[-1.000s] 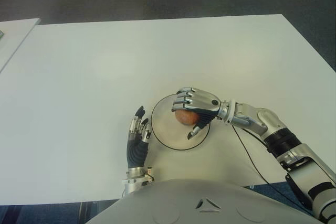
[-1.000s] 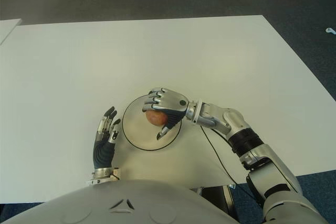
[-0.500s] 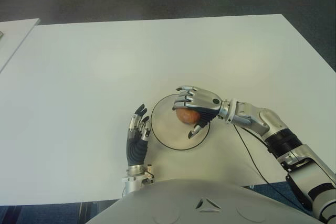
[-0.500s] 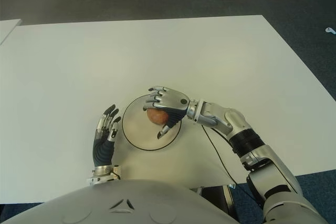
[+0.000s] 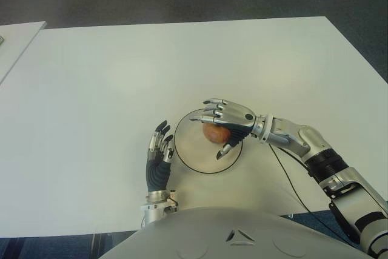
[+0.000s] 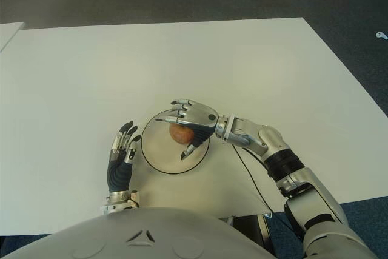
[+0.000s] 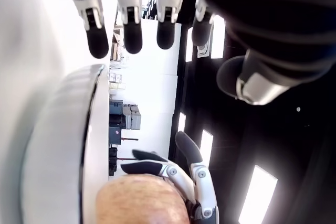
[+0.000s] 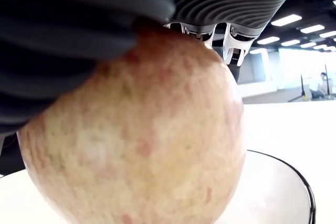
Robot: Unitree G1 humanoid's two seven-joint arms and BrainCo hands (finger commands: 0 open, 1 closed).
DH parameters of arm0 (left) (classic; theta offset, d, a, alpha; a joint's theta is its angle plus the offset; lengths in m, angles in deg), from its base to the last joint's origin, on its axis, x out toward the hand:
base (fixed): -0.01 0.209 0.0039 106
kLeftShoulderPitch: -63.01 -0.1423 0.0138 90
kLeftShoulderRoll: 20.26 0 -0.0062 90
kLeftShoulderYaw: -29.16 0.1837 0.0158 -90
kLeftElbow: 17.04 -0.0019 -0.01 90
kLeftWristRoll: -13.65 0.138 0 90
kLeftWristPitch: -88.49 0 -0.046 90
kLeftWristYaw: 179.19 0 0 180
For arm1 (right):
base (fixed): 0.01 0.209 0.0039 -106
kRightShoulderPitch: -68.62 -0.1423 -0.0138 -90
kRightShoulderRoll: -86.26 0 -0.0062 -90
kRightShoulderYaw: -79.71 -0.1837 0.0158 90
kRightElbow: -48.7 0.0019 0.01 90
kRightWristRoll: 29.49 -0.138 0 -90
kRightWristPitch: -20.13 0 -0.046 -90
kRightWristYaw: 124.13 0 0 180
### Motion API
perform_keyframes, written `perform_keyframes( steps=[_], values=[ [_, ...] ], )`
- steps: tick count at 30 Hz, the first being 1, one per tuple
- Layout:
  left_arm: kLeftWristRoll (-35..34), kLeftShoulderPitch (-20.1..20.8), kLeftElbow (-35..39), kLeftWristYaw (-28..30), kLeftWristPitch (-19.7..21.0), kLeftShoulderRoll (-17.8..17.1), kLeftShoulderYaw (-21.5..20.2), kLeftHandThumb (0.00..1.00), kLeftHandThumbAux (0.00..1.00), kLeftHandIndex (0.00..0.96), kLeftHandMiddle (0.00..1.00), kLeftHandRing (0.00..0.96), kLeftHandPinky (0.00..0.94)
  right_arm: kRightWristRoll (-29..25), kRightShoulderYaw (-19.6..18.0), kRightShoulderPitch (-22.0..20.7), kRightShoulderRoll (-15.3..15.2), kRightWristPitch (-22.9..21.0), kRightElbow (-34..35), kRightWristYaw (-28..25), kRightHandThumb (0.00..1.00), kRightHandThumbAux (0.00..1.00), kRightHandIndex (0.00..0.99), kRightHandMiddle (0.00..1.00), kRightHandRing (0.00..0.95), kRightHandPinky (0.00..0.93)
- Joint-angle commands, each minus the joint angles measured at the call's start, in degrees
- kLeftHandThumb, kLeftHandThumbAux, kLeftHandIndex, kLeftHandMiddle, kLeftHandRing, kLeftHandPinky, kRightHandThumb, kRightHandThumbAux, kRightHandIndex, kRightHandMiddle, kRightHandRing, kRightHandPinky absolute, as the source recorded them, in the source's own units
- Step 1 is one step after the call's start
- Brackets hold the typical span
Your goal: Put the apples into the plate.
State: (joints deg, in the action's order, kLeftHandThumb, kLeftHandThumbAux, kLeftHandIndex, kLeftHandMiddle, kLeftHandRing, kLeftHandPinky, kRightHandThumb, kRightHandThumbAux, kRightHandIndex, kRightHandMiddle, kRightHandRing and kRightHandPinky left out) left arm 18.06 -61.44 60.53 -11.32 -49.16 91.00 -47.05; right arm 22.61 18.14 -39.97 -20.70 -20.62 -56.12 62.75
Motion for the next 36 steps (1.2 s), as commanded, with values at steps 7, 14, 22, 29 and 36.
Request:
perform_keyframes(
  steps=[7, 14, 22, 29, 36],
  values=[
    [0.3, -1.3, -2.6, 0.6, 3.8, 1.4, 0.4, 0.04, 0.481, 0.121, 0.102, 0.119, 0.19, 1.5, 0.0, -0.6, 0.4, -0.1, -0.5, 2.3, 0.046, 0.418, 0.0, 0.0, 0.0, 0.0],
    [-0.1, -1.7, -1.6, 1.1, 4.7, 0.9, 0.8, 0.039, 0.477, 0.112, 0.089, 0.104, 0.172, 1.2, 0.1, -0.7, 0.6, -0.3, -0.7, 2.5, 0.045, 0.42, 0.0, 0.0, 0.0, 0.0],
    [-1.5, -1.0, -2.4, 1.9, 4.3, 0.9, 0.2, 0.043, 0.5, 0.119, 0.094, 0.116, 0.198, 1.5, 0.1, -0.7, 0.7, -0.7, -0.5, 2.6, 0.048, 0.422, 0.0, 0.0, 0.0, 0.0],
    [-0.5, -0.8, -3.0, 1.4, 3.7, 1.0, -0.2, 0.034, 0.491, 0.126, 0.101, 0.12, 0.196, 1.5, 0.3, -1.0, 0.6, -0.5, -0.4, 2.2, 0.054, 0.418, 0.0, 0.0, 0.0, 0.0],
    [0.7, -1.6, -2.0, 0.9, 4.3, 1.3, 0.0, 0.033, 0.491, 0.118, 0.096, 0.116, 0.185, 1.1, 0.2, -0.9, 0.4, -0.5, -0.2, 1.7, 0.054, 0.421, 0.0, 0.0, 0.0, 0.0]
  ],
)
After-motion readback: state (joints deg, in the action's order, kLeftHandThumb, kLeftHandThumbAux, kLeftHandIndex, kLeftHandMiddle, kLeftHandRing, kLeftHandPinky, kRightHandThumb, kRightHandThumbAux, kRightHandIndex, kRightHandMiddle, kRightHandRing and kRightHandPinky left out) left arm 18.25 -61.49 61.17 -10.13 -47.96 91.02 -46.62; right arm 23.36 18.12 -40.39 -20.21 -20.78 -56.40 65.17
